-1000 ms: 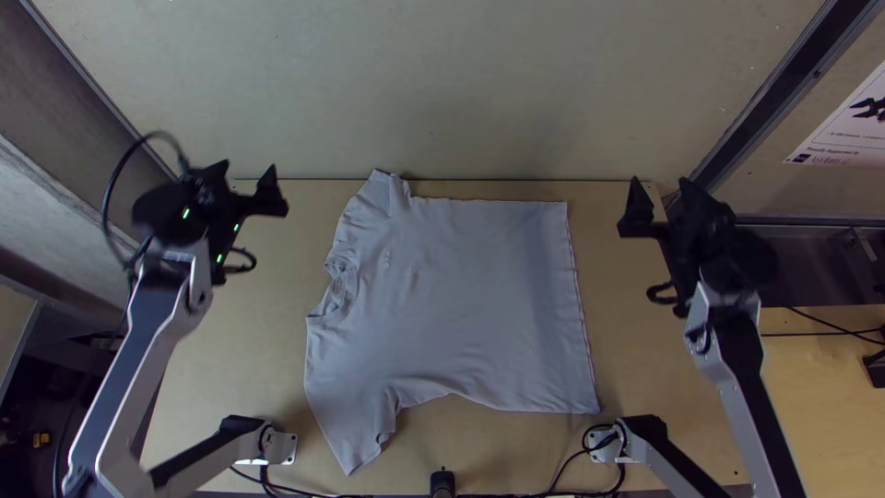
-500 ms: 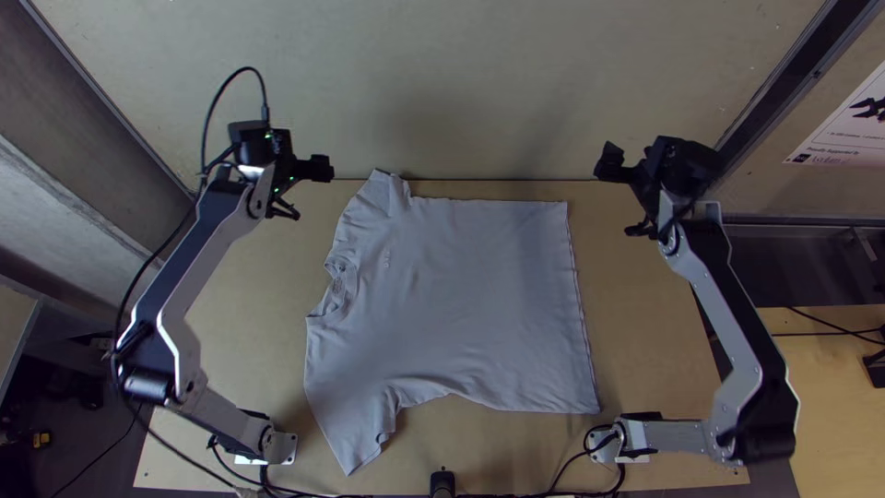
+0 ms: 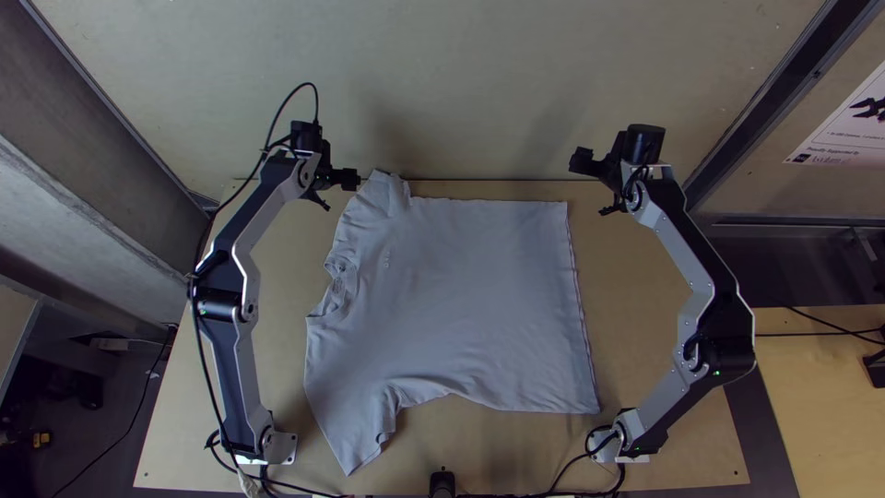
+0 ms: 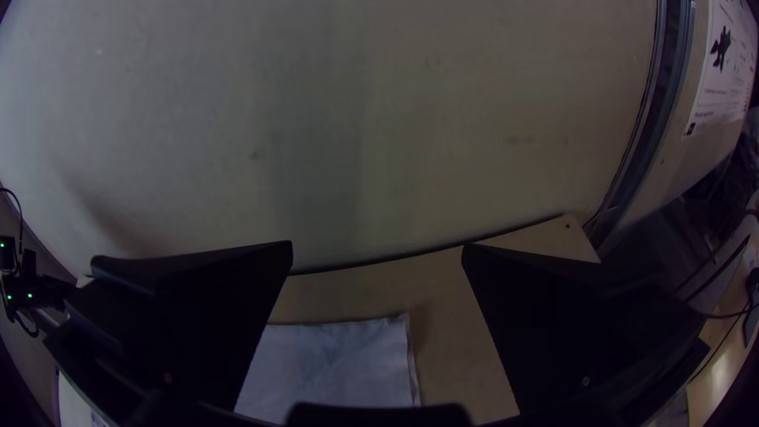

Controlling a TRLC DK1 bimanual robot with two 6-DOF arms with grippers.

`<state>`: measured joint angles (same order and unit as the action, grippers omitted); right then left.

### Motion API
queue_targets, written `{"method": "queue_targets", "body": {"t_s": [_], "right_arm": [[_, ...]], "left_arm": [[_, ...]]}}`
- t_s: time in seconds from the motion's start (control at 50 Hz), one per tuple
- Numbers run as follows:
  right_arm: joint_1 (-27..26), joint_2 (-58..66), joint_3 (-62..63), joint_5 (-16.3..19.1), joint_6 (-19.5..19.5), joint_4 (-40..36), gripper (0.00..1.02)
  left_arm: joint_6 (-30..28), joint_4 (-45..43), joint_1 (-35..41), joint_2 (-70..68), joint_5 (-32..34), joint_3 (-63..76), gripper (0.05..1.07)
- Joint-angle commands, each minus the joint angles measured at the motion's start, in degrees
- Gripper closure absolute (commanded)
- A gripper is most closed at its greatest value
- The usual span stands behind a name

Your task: Fold the t-shirt

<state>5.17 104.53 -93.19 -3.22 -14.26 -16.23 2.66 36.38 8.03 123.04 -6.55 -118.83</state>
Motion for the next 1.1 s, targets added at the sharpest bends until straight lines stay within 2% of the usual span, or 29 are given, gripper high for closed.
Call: {"method": "queue_targets", "body": {"t_s": [0.0,0.06,0.84,0.88,1.0,1.08], "right_arm": [[-0.2,2.3,-2.7,-0.2,-2.4,-1.2,0.04],[0.0,3.7,-3.5,-0.2,-2.4,-1.3,0.04],[1.0,11.2,-3.4,-0.3,-3.7,-1.7,0.04],[1.0,11.6,-3.6,-0.3,-3.7,-1.7,0.04],[1.0,13.7,-4.9,-0.2,-3.7,-2.3,0.04],[1.0,15.9,-7.0,-0.2,-3.7,-4.1,0.04]], "left_arm": [[0.4,1.4,0.1,4.2,0.3,-5.0,0.24],[0.2,1.6,0.2,6.1,0.3,-6.7,0.30],[0.9,0.9,1.8,19.0,-0.2,-10.7,0.30],[0.7,0.8,2.0,19.3,-0.2,-10.8,0.41],[0.7,1.0,2.3,19.6,-0.2,-11.1,1.05],[1.7,1.3,2.3,19.0,-0.1,-11.0,1.05]]}}
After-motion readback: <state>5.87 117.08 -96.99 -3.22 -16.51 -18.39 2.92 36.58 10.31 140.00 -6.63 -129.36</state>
